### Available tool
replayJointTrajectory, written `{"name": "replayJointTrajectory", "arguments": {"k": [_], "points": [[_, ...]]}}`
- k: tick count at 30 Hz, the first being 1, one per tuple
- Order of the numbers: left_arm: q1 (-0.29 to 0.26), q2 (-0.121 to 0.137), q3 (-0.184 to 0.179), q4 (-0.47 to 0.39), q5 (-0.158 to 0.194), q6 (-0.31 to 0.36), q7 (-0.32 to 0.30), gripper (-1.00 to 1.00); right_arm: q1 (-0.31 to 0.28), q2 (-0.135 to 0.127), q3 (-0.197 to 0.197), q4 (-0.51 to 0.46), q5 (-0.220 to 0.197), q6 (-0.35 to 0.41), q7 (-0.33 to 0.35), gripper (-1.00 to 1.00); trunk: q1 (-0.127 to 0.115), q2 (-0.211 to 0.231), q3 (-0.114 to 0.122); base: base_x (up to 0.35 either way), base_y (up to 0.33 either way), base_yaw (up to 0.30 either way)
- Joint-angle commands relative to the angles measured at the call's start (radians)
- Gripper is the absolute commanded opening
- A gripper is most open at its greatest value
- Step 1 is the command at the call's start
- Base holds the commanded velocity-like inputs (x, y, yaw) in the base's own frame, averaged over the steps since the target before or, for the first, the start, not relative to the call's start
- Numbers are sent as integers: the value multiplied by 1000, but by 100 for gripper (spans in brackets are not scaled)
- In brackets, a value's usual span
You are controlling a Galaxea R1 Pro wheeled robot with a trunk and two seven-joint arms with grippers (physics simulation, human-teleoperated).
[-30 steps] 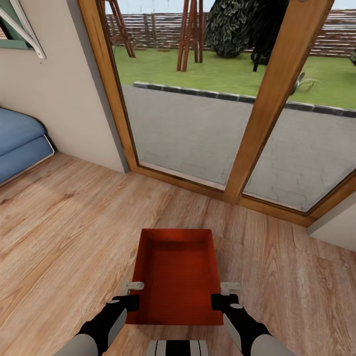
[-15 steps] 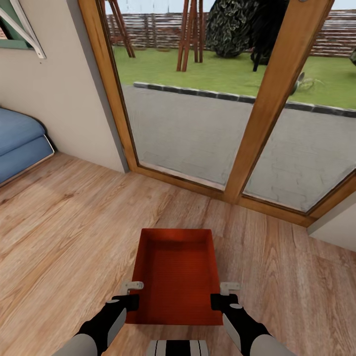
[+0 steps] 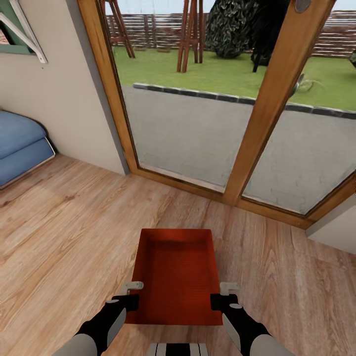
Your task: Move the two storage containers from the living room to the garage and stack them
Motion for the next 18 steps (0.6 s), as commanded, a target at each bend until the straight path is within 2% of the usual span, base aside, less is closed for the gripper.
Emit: {"name": "replayJointTrajectory", "arguments": {"k": [1, 18], "points": [[0, 2, 6, -2, -13, 7, 12, -100, 0, -15, -15, -2, 17, 3, -2, -100, -4, 7, 3, 0, 0, 0], [0, 2, 6, -2, -13, 7, 12, -100, 0, -15, -15, -2, 17, 3, -2, -100, -69, 126, 56, 0, 0, 0]]}}
